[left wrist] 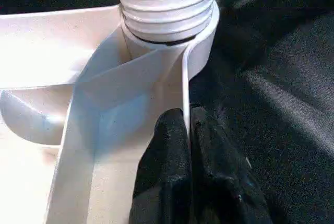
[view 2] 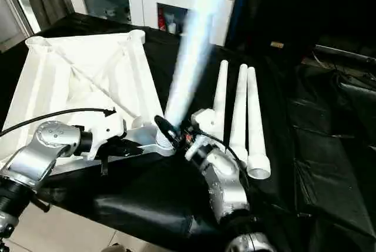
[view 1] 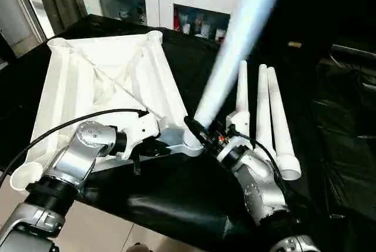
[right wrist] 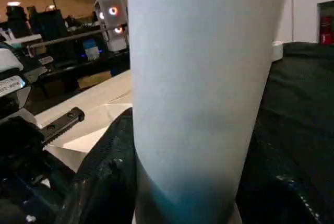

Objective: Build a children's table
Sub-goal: Insert table leg to table base

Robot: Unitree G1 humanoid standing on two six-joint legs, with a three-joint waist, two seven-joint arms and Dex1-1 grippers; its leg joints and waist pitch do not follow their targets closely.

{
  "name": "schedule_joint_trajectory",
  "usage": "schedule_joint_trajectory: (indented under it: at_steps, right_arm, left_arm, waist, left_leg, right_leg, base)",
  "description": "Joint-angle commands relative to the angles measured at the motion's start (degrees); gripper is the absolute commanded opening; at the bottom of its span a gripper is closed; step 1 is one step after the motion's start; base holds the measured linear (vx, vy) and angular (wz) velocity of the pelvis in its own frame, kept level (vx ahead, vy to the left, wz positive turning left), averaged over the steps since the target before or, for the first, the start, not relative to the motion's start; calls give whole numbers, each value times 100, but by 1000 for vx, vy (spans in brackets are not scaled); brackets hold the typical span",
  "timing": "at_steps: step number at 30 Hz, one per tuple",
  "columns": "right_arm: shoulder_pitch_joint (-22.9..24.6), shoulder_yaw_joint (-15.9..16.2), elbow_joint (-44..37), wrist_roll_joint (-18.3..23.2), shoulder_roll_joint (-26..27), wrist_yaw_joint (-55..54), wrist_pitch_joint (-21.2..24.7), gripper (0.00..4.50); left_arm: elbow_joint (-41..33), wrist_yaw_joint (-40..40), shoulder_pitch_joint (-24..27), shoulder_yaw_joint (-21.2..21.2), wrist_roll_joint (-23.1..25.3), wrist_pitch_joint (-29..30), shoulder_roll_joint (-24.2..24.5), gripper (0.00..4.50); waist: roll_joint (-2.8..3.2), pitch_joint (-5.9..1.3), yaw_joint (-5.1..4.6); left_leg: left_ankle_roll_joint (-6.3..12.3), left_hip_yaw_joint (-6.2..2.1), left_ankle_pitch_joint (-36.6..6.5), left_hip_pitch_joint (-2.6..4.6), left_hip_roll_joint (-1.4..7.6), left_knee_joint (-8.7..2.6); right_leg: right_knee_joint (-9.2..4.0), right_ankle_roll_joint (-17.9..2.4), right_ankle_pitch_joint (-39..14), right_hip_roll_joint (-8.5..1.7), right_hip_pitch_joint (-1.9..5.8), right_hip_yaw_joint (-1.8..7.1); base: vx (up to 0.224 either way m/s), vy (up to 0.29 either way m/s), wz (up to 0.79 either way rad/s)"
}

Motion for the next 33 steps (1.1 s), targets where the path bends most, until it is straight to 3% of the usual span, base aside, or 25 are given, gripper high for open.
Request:
schedule_joint_trajectory:
  at_steps: [1,3,8,12,16,22,23,24,25,27,28,30,31,33]
  right_arm:
    - [278,-163,204,-97,-232,-42,168,192]
    - [373,-164,13,-68,-299,0,183,192]
    - [562,-102,-307,-97,-508,120,301,192]
    - [478,112,-257,-391,-632,157,317,192]
    - [356,331,-368,-588,-722,195,614,192]
    - [-159,484,-269,-717,-804,173,1008,192]
    - [-305,537,-203,-757,-823,238,1060,192]
    - [-518,622,-115,-817,-864,346,1183,192]
    - [-553,636,-105,-829,-873,366,1217,192]
    - [-652,682,-76,-865,-905,436,1306,192]
    - [-798,774,1,-933,-964,550,1415,192]
    - [-987,894,124,-1028,-1040,731,1544,192]
    - [-987,894,124,-1028,-1040,731,1544,192]
    - [-1231,1052,365,-1090,-1170,1121,1649,192]
  left_arm:
    - [110,99,-148,51,155,3,196,0]
    - [149,115,-168,54,163,-18,188,0]
    - [233,156,-207,60,180,-72,159,0]
    - [263,163,-223,38,186,-101,147,0]
    - [277,175,-220,-25,200,-154,161,0]
    - [268,142,-196,-72,190,-213,147,0]
    - [268,136,-189,-93,209,-236,148,0]
    - [252,131,-175,-119,227,-248,145,0]
    - [246,132,-172,-123,226,-246,143,0]
    - [227,133,-161,-130,224,-237,138,0]
    - [211,129,-150,-137,220,-236,143,0]
    - [195,123,-136,-150,210,-238,156,0]
    - [195,123,-136,-150,210,-238,156,0]
    - [139,113,-98,-172,192,-226,156,0]
  waist:
    - [149,-293,-1]
    - [143,-300,6]
    - [141,-337,38]
    - [124,-314,20]
    - [105,-300,5]
    - [90,-311,-19]
    - [51,-306,-34]
    - [72,-310,-35]
    - [44,-310,-56]
    - [66,-313,-64]
    - [25,-321,-80]
    - [13,-322,-103]
    - [22,-315,-107]
    - [-16,-307,-120]
  left_leg:
    - [-108,-7,-1641,25,142,-512]
    - [-88,0,-1543,22,143,-505]
    - [-13,11,-1055,2,126,-460]
    - [-67,18,-1261,5,123,-480]
    - [-81,13,-1370,11,133,-496]
    - [-87,22,-1242,10,128,-482]
    - [-77,30,-1214,5,126,-479]
    - [-81,25,-1168,2,123,-477]
    - [-75,29,-1157,0,123,-474]
    - [-64,31,-1080,-1,125,-462]
    - [-39,40,-976,-7,122,-451]
    - [-5,48,-905,-2,115,-441]
    - [0,48,-933,-2,117,-443]
    - [14,59,-1043,3,127,-447]
  right_leg:
    - [-452,-1300,-647,-386,165,198]
    - [-454,-1298,-593,-385,169,204]
    - [-382,-1317,174,-358,206,176]
    - [-428,-1277,-255,-376,201,187]
    - [-458,-1215,-667,-385,188,204]
    - [-450,-1208,-621,-386,180,201]
    - [-450,-1206,-593,-377,183,202]
    - [-438,-1215,-555,-377,187,198]
    - [-435,-1223,-545,-375,187,195]
    - [-424,-1236,-450,-379,190,199]
    - [-410,-1246,-284,-372,202,192]
    - [-399,-1274,-195,-363,203,187]
    - [-401,-1286,-236,-368,200,187]
    - [-430,-1269,-509,-381,199,191]
  base:
    - [0,0,0]
    - [0,0,0]
    - [0,0,0]
    - [0,0,0]
    - [0,0,0]
    - [0,0,0]
    - [0,0,0]
    - [0,0,0]
    - [0,0,0]
    - [0,0,0]
    - [0,0,0]
    - [0,0,0]
    - [0,0,0]
    - [0,0,0]
